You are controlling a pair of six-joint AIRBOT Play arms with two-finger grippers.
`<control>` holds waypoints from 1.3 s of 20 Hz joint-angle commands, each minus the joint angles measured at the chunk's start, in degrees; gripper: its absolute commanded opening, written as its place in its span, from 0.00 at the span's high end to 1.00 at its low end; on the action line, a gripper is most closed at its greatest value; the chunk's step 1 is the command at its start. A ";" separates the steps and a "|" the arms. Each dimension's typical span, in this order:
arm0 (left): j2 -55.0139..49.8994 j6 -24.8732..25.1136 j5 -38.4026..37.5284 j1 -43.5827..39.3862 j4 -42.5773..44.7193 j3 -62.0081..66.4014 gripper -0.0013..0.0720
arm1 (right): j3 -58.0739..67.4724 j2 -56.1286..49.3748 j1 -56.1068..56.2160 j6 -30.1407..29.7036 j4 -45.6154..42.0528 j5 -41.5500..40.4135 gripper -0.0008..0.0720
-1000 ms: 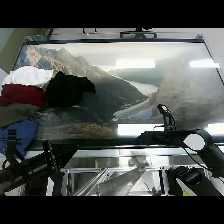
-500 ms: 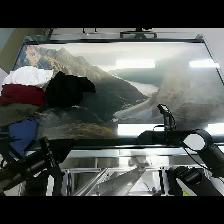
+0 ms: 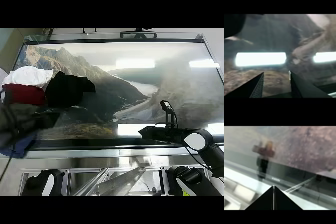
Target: Fold the shirts.
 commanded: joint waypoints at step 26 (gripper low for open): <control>-63.36 0.11 -5.20 10.88 1.53 32.96 0.04 | 0.07 -0.04 -9.18 -1.36 -7.28 -1.22 0.46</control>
